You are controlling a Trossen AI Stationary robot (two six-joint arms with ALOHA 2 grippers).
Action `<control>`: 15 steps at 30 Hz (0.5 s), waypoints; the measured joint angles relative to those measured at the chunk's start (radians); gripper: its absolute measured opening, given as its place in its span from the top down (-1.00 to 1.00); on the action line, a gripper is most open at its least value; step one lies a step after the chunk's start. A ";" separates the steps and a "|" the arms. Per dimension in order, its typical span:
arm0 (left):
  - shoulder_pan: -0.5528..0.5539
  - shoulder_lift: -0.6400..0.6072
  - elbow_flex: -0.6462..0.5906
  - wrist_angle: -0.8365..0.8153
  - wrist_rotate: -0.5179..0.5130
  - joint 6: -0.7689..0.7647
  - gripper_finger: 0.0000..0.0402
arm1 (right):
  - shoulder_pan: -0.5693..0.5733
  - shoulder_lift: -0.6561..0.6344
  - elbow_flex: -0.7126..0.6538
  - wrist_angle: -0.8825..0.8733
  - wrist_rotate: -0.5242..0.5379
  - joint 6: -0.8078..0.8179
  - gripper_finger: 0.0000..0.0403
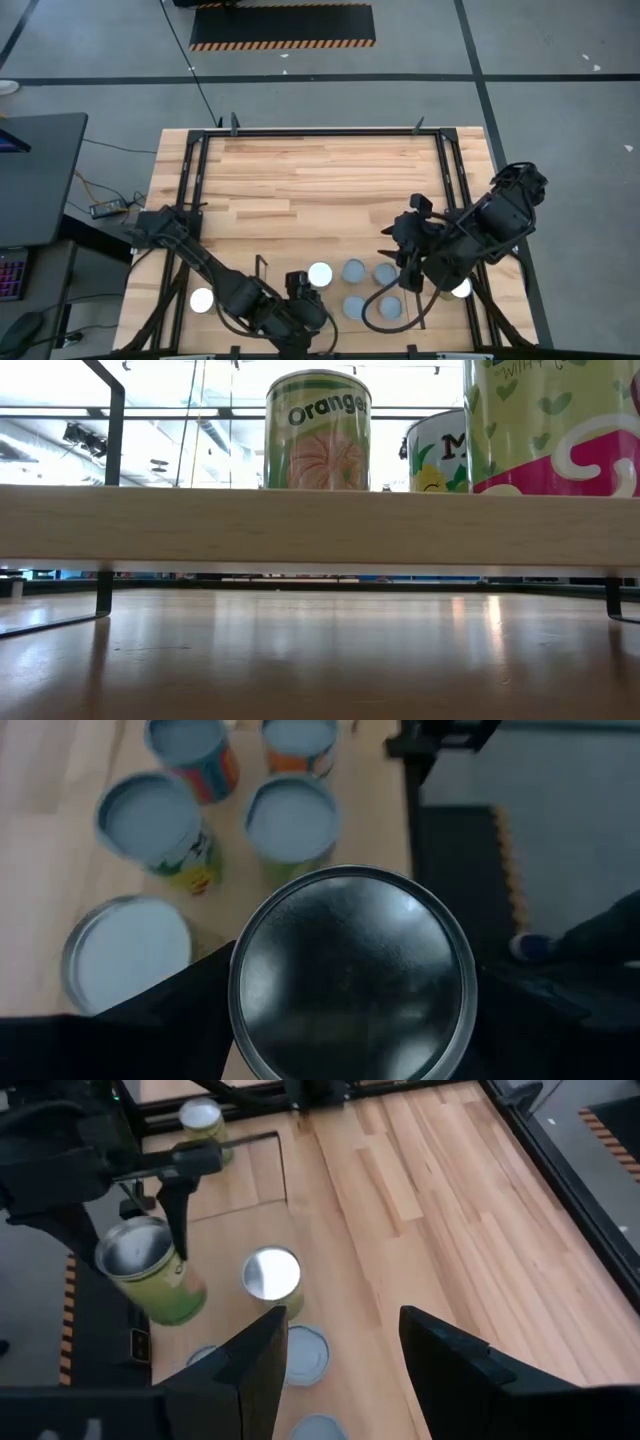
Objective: Pick and place cans onto a shelf
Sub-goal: Put the canned oranges on the shelf aligned with the other canned oranges
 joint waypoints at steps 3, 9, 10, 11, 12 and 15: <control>0.007 0.019 0.000 -0.016 -0.014 0.003 -0.60 | 0.002 0.001 -0.031 0.000 0.000 0.032 0.00; 0.007 0.047 -0.001 -0.010 -0.045 0.015 -0.60 | 0.002 0.001 -0.100 0.001 0.003 0.034 0.00; 0.004 0.051 -0.001 -0.006 -0.046 0.014 -0.60 | 0.001 0.000 -0.111 0.004 0.005 0.034 0.00; 0.000 0.055 -0.001 -0.014 -0.046 0.012 -0.60 | 0.001 0.000 -0.119 0.004 0.006 0.035 0.00; -0.002 0.065 -0.001 -0.008 -0.048 0.009 -0.60 | 0.001 0.000 -0.126 0.006 0.005 0.038 0.00; -0.002 0.090 -0.001 0.000 -0.047 0.002 -0.60 | 0.001 0.000 -0.142 0.010 0.005 0.047 0.00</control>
